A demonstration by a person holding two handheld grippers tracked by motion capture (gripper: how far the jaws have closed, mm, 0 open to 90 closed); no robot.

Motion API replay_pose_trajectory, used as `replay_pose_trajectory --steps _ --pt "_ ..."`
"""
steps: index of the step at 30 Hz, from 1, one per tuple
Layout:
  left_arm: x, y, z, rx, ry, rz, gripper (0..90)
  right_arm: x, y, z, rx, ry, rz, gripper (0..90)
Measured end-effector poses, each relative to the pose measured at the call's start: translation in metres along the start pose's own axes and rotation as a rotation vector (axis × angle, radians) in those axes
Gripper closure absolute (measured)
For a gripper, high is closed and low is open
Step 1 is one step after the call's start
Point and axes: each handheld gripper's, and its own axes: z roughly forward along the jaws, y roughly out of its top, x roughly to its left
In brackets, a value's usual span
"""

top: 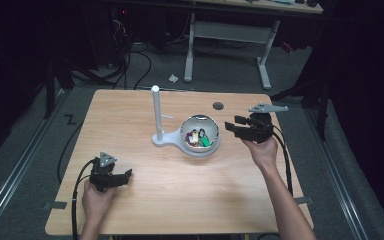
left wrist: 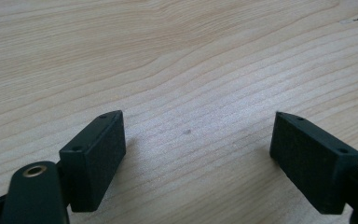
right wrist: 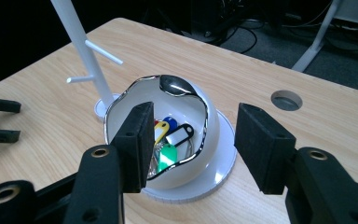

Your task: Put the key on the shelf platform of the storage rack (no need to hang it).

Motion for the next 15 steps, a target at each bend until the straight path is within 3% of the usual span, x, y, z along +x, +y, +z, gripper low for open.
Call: replay_pose_trajectory --steps 15 --pt "0.000 0.000 0.000 0.000 0.000 0.000 18.4 -0.008 -0.012 -0.039 -0.045 -0.014 0.028 46.8"
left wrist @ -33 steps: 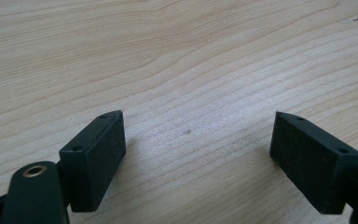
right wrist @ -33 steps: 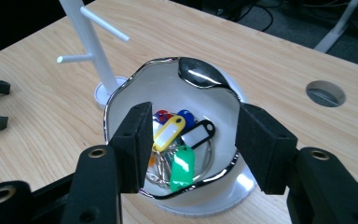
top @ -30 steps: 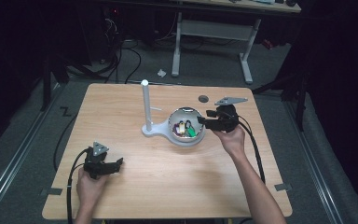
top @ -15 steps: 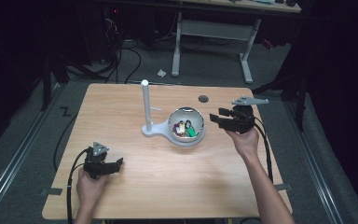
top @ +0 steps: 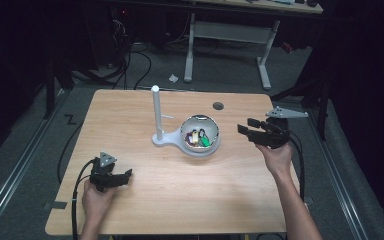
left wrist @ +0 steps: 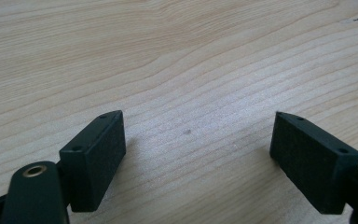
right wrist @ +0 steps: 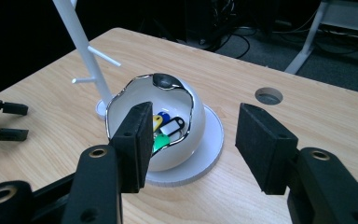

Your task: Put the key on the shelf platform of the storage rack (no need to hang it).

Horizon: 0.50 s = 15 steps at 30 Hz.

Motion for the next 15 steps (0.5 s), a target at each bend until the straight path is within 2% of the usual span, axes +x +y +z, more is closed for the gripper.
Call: replay_pose_trajectory --steps 3,15 --pt "0.000 0.000 0.000 0.000 0.000 -0.001 18.5 -0.002 -0.009 -0.009 0.002 -0.010 0.011 46.6" --pt "0.000 0.000 0.000 0.000 0.001 -0.001 18.4 0.005 -0.013 -0.039 -0.049 -0.035 -0.002 46.6"
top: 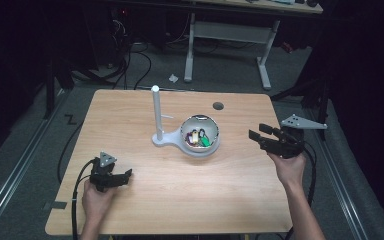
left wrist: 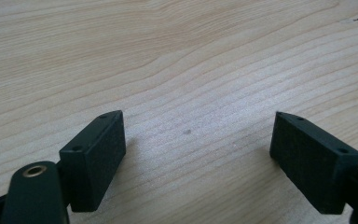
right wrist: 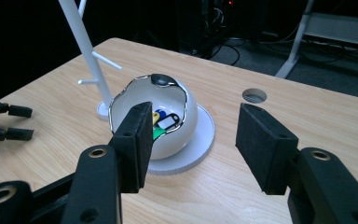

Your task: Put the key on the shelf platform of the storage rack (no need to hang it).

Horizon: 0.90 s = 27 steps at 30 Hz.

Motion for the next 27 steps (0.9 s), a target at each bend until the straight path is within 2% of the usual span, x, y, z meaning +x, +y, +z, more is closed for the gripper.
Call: replay_pose_trajectory --steps 5,17,27 --pt "0.000 0.000 0.000 0.000 0.000 0.001 18.5 -0.003 -0.010 -0.009 -0.002 -0.013 0.026 46.6" --pt "0.000 0.000 0.000 0.001 0.002 -0.005 18.6 -0.008 -0.033 -0.034 -0.051 -0.055 0.073 46.7" --pt "0.000 0.000 0.000 0.001 0.002 -0.005 18.6 -0.008 -0.053 -0.037 -0.055 -0.063 0.098 46.7"
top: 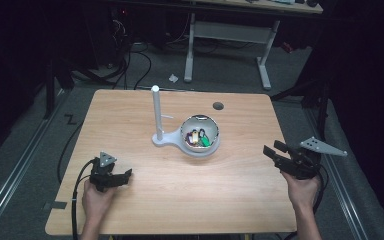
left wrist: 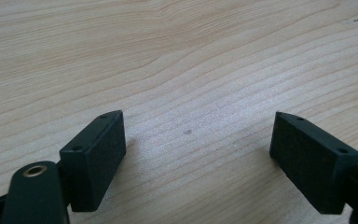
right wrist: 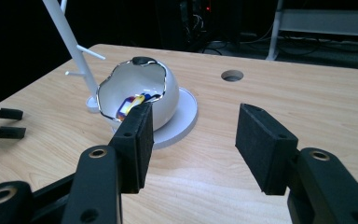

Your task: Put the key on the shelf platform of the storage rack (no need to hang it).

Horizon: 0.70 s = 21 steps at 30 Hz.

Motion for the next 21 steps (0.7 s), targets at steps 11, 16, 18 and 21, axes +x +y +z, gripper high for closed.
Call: replay_pose_trajectory --steps 11,16,18,21 --pt "0.000 0.000 0.000 0.000 0.000 -0.002 18.6 -0.001 -0.028 0.013 0.025 -0.014 0.003 44.9" --pt "0.000 0.000 0.000 0.000 0.000 0.000 18.6 0.002 -0.037 0.021 0.038 -0.003 0.005 44.7" --pt "0.000 0.000 0.000 0.000 -0.002 0.003 18.6 0.004 -0.040 0.025 0.045 -0.007 -0.007 44.7" --pt "0.000 0.000 0.000 -0.001 0.000 0.000 18.6 0.005 -0.045 0.032 0.055 0.001 -0.001 44.5"
